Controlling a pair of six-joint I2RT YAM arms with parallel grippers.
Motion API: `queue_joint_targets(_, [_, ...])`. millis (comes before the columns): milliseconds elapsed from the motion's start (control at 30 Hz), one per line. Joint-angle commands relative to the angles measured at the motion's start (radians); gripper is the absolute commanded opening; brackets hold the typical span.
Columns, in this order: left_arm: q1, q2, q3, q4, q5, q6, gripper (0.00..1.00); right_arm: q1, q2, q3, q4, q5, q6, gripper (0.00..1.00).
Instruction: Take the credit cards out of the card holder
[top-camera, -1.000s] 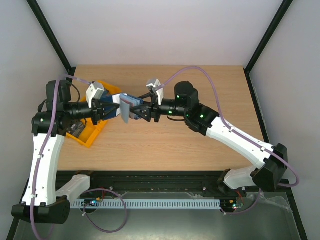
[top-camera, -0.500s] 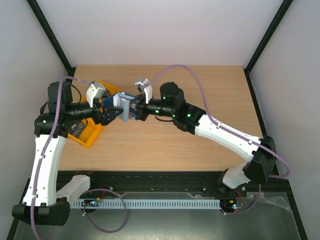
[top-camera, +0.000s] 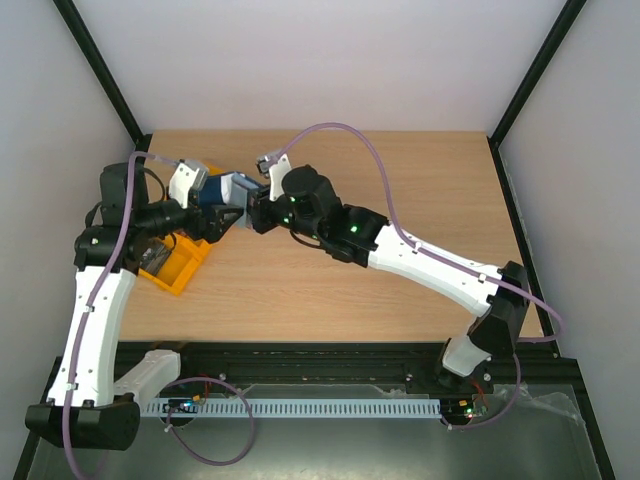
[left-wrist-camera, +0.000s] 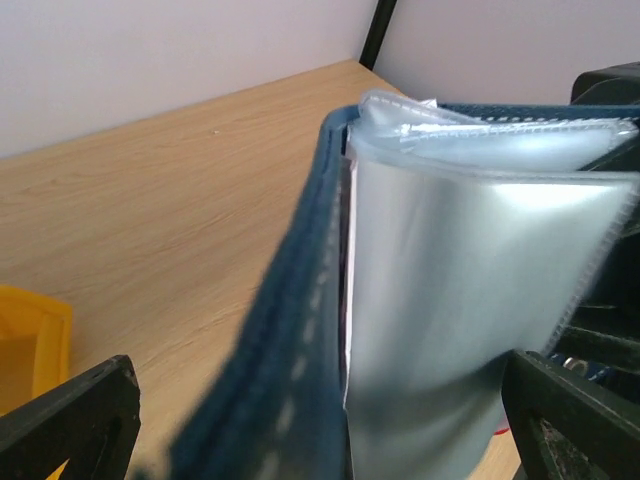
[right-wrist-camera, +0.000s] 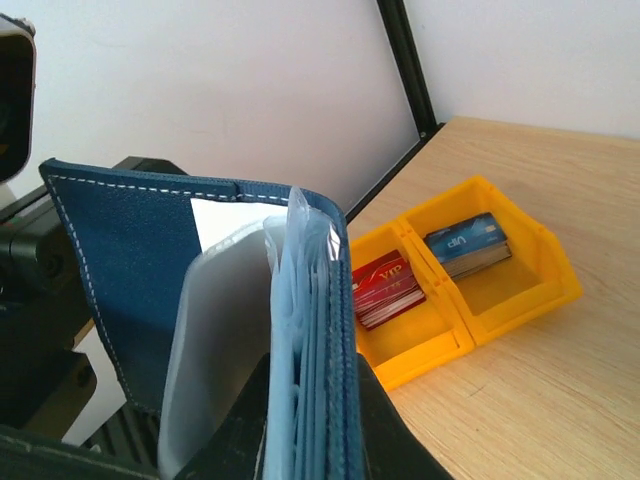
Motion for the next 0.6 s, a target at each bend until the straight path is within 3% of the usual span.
queue_joint_targets(0, [-0.008,0.014,-0.002,0.033,-0.048,-0.031,0.99,0.008,0.035,0.104,-0.039,0.079,0.031,0.02])
queue_joint_targets(267, [-0.023,0.024,0.056,-0.004,-0.041,0.018,0.99,0.009,0.093,0.201,-0.077,0.083,0.019,0.02])
queue_joint_targets(433, [-0.027,0.022,0.054,0.001,-0.128,0.028,0.99,0.008,0.098,0.209,-0.081,0.049,0.010,0.02])
queue_joint_targets(567, [-0.027,0.017,0.058,-0.004,-0.281,0.049,0.86,0.002,0.082,0.207,-0.095,0.032,-0.018,0.02])
